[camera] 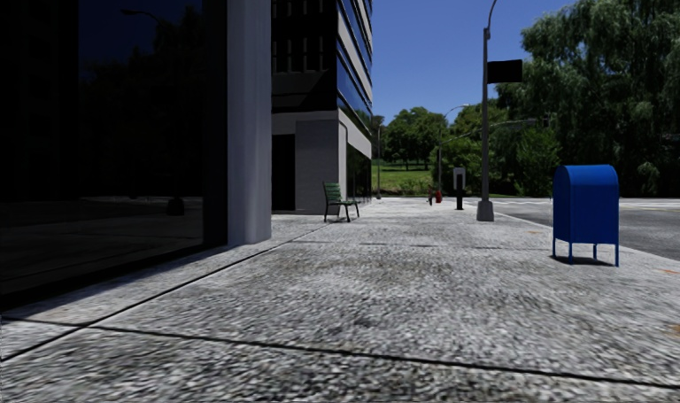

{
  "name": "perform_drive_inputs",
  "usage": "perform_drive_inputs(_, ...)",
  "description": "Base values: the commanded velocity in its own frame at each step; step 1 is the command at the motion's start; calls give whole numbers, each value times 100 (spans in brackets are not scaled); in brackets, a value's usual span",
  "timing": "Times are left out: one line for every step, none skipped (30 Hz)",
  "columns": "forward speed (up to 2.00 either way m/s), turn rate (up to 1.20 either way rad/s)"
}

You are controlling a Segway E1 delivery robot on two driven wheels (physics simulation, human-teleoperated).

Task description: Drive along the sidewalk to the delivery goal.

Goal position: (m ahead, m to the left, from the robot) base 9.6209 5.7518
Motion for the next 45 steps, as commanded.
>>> perform_drive_inputs(200,0)
perform_drive_inputs(200,0)
perform_drive_inputs(200,0)
perform_drive_inputs(200,0)
perform_drive_inputs(200,0)
perform_drive_inputs(200,0)
perform_drive_inputs(200,0)
perform_drive_inputs(200,0)
perform_drive_inputs(200,0)
perform_drive_inputs(200,0)
perform_drive_inputs(200,0)
perform_drive_inputs(200,0)
perform_drive_inputs(200,0)
perform_drive_inputs(200,0)
perform_drive_inputs(200,0)
perform_drive_inputs(200,0)
perform_drive_inputs(200,0)
perform_drive_inputs(200,0)
perform_drive_inputs(200,0)
perform_drive_inputs(200,0)
perform_drive_inputs(200,0)
perform_drive_inputs(200,0)
perform_drive_inputs(200,0)
perform_drive_inputs(200,0)
perform_drive_inputs(200,0)
perform_drive_inputs(200,0)
perform_drive_inputs(200,0)
perform_drive_inputs(200,0)
perform_drive_inputs(200,0)
perform_drive_inputs(200,0)
perform_drive_inputs(200,0)
perform_drive_inputs(200,6)
perform_drive_inputs(200,12)
perform_drive_inputs(200,13)
perform_drive_inputs(200,13)
perform_drive_inputs(200,13)
perform_drive_inputs(200,13)
perform_drive_inputs(200,13)
perform_drive_inputs(200,13)
perform_drive_inputs(200,13)
perform_drive_inputs(200,13)
perform_drive_inputs(200,13)
perform_drive_inputs(200,13)
perform_drive_inputs(200,13)
perform_drive_inputs(200,13)
